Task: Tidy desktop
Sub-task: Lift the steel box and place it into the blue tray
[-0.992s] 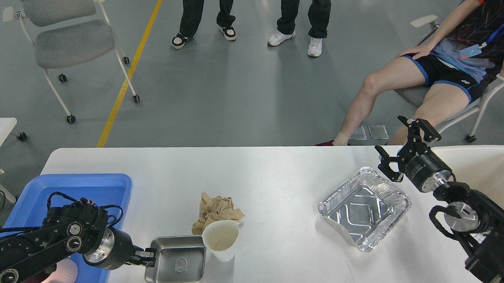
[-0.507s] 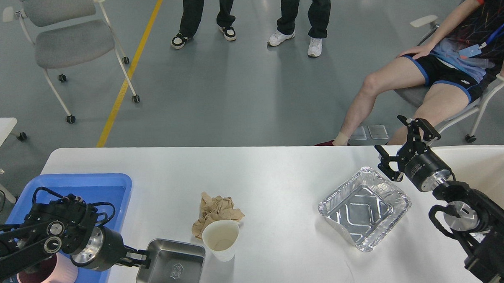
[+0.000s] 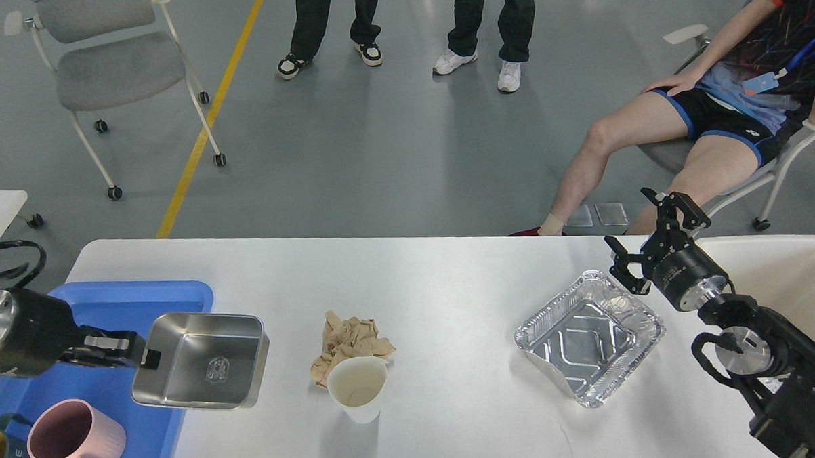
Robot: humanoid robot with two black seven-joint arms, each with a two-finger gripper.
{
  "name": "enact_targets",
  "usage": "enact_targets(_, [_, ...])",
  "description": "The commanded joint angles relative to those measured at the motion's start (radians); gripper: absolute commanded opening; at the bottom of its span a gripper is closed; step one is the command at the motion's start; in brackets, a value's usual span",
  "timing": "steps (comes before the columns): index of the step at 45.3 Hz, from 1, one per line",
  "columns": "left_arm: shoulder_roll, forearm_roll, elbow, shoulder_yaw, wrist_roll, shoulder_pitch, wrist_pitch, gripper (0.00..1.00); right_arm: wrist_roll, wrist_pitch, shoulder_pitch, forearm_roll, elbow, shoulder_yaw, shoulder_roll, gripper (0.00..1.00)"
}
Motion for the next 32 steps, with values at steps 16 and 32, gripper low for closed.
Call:
enact_targets(16, [0.170,-0.217,0.005,-0.266,0.001,0.000,-0.006,0.03,0.000,-0.001,0.001,-0.002,-0.001,0.000,0.001,1.00])
enact_targets(32, [0.124,-0.216,0.071,-0.233,0.005,0.015,-0.006,0.04,0.000,-0.001,-0.002,-0.002,0.000,0.000,0.004,1.00])
